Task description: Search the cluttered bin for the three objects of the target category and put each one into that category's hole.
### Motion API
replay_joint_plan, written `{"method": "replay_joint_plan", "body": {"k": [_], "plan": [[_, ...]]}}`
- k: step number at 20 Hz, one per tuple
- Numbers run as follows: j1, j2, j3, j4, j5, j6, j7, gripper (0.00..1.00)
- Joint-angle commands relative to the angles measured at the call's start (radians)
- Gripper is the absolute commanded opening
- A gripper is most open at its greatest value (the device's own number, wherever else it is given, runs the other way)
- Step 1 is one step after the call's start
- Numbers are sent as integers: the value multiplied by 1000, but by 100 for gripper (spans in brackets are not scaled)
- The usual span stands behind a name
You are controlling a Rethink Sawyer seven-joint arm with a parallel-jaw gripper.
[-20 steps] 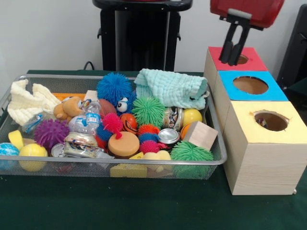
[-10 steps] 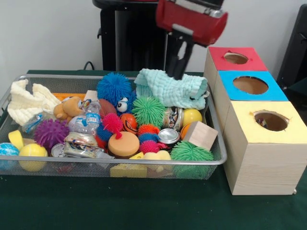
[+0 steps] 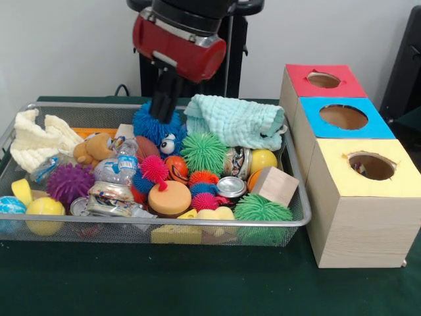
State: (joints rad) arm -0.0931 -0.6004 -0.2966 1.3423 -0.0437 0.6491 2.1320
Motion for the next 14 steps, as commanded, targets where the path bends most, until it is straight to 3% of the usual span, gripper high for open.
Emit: {"method": "replay_joint_plan", "body": {"k": [1,8,14], "plan": [[-56,16,130,162,-120,-58,-148,0],[-106,19,179,214,-182,-141,-137,0],[-134,23,216,236,-194,-105,-118,0]]}}
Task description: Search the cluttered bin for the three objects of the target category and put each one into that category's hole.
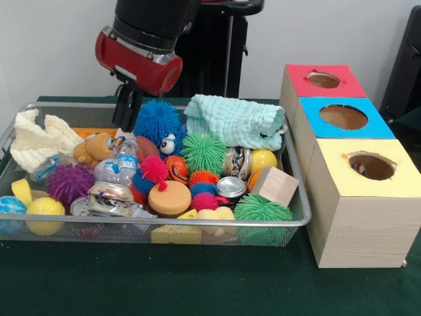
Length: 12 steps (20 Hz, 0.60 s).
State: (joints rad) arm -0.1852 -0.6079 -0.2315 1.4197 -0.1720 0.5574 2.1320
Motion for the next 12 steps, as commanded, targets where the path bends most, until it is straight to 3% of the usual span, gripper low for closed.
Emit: {"method": "replay_joint_plan", "body": {"k": [1,5,12], "plan": [[-44,30,153,160,-69,-11,-114,0],[-44,29,146,183,-57,19,-54,0],[-69,38,154,224,-63,-40,-40,0]]}}
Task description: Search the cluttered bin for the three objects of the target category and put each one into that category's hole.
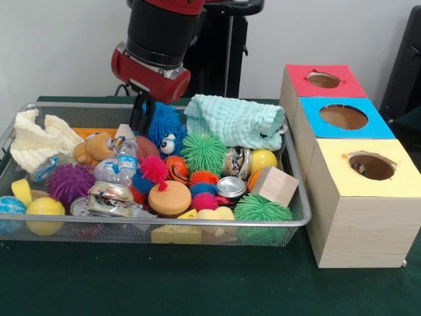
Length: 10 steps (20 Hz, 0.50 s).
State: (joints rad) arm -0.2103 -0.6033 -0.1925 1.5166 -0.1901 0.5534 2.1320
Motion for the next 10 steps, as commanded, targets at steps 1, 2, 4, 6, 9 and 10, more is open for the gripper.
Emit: {"method": "replay_joint_plan", "body": {"k": [1,2,4,6,9,10], "plan": [[-46,35,117,122,-55,-45,-52,0],[-42,35,113,108,-76,-44,-74,0],[-28,36,97,71,-123,-48,-110,0],[-30,39,93,57,-146,-43,-121,0],[-55,49,111,57,-178,-76,-128,0],[-62,53,116,56,-187,-86,-125,0]]}}
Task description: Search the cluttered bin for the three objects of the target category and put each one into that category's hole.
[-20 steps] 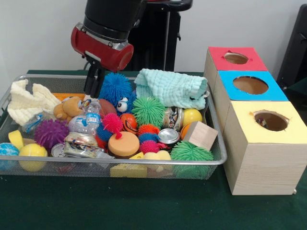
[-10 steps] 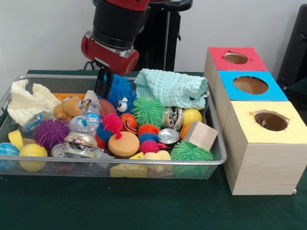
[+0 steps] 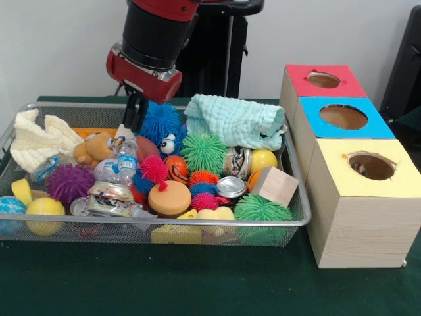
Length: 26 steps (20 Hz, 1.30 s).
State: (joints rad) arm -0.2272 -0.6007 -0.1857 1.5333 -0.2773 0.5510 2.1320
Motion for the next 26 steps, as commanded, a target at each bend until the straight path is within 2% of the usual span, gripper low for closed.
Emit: {"method": "replay_joint_plan", "body": {"k": [1,6,7,10,12,16,26], "plan": [[-49,53,110,43,-109,-90,-117,0],[-54,58,107,65,-140,-101,-75,0],[-54,62,108,58,-138,-18,-91,100],[-76,69,128,49,-114,75,-126,100],[-83,69,132,52,-121,61,-127,100],[-70,76,116,40,-119,93,-107,100],[-76,105,114,35,-176,35,-139,100]]}}
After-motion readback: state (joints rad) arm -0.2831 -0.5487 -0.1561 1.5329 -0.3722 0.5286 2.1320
